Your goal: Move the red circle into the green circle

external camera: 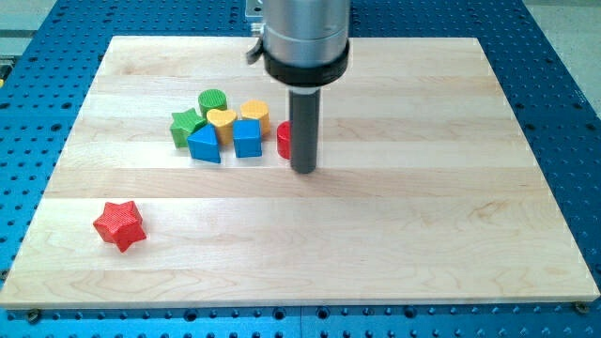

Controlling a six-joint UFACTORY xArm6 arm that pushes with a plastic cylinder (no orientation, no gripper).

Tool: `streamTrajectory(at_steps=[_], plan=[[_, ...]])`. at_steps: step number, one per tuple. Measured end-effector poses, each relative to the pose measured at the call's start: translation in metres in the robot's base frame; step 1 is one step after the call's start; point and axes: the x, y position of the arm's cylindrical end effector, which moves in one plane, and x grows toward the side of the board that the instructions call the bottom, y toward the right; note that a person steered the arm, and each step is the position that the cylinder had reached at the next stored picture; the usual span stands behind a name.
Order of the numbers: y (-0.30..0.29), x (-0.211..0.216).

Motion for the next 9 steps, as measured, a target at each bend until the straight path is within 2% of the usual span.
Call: streamTrajectory(at_steps=[3, 5, 7, 8, 9], plan=[[0.021, -0.089], [-0.029, -0.086], [-0.043, -0.062], [-0.031, -0.099], [-0.074, -0.096]])
